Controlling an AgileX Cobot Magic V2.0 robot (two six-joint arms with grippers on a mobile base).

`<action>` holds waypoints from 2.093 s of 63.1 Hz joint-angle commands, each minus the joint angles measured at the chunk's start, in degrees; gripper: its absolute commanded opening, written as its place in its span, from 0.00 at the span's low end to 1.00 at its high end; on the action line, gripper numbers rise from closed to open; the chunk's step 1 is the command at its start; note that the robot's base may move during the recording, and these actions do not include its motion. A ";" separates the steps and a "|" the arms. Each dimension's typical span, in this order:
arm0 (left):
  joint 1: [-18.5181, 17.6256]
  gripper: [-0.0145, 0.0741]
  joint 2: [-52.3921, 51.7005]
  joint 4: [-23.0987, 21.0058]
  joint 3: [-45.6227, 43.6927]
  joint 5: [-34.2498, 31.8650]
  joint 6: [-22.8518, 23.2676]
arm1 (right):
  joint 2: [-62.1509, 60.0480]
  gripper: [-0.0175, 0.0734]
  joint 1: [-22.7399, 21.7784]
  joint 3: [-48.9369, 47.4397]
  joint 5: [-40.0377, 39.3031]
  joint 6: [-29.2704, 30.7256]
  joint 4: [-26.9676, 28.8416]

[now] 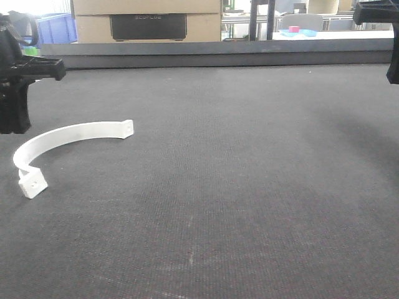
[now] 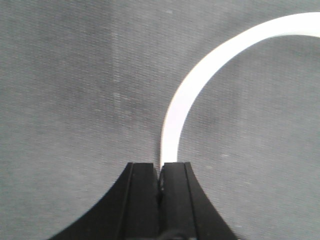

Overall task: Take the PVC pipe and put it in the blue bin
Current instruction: 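Close left and right grippers on the ends of the pipe pieces, then lift both held pipe pieces up off the table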

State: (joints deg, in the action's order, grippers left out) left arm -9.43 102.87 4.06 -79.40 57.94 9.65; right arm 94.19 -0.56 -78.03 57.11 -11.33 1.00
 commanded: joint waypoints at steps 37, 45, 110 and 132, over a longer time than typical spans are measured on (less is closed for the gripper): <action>0.09 0.40 5.20 -1.23 -0.32 0.26 0.64 | -0.05 0.01 -0.39 -0.14 -0.94 0.34 -0.23; 0.09 0.40 5.33 -1.23 -0.32 -0.20 0.64 | -0.05 0.01 -0.39 -0.14 -0.94 0.34 -0.23; 0.09 0.04 8.94 -1.23 -0.09 2.76 0.64 | -0.05 0.01 -0.39 -0.14 -0.94 0.34 -0.23; 0.09 0.04 2.03 -1.23 -0.09 4.50 0.64 | -0.16 0.01 -0.39 -0.14 -0.11 0.34 -0.23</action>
State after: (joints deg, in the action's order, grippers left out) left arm -9.43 108.50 2.78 -79.58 61.14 10.18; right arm 94.19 -0.56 -78.03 56.98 -11.24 1.00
